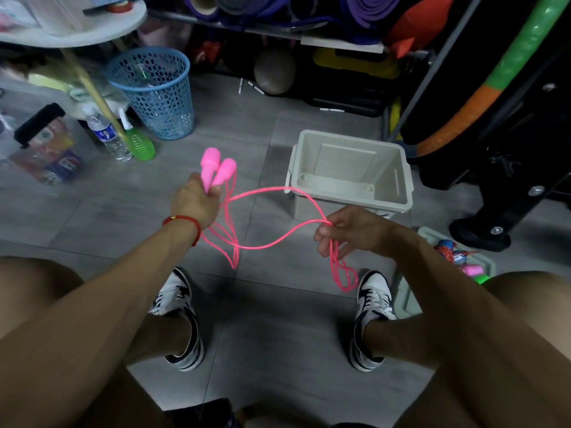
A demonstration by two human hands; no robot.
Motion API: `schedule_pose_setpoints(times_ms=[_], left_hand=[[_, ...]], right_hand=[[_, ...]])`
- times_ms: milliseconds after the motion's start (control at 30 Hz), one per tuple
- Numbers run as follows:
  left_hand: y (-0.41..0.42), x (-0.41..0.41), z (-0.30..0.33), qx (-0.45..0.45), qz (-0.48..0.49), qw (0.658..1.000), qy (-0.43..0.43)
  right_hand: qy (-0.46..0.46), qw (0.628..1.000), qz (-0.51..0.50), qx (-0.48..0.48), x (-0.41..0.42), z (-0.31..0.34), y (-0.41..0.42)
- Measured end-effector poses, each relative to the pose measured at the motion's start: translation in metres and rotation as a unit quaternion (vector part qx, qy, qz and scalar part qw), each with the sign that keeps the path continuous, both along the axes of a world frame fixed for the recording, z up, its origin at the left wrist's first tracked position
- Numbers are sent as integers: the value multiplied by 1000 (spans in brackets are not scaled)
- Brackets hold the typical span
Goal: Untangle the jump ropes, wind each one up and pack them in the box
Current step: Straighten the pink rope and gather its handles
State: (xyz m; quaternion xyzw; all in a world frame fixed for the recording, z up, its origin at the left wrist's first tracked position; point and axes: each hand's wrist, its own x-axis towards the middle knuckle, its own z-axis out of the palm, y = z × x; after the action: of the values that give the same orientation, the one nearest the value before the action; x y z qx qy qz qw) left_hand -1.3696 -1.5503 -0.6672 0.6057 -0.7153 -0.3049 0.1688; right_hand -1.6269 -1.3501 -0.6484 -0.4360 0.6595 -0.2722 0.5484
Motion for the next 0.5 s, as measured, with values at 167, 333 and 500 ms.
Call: schedule_pose_setpoints(times_ms=[167, 333, 500], left_hand=[[57, -25, 11, 113, -49, 975, 183], [108, -44, 22, 260, -66, 909, 320], [103, -46, 36, 492, -57, 742, 452]], right_hand=[[-7, 1000, -7, -14, 29, 15, -15], [20, 999, -14, -39, 44, 17, -21], [6, 999, 14, -50, 53, 16, -21]])
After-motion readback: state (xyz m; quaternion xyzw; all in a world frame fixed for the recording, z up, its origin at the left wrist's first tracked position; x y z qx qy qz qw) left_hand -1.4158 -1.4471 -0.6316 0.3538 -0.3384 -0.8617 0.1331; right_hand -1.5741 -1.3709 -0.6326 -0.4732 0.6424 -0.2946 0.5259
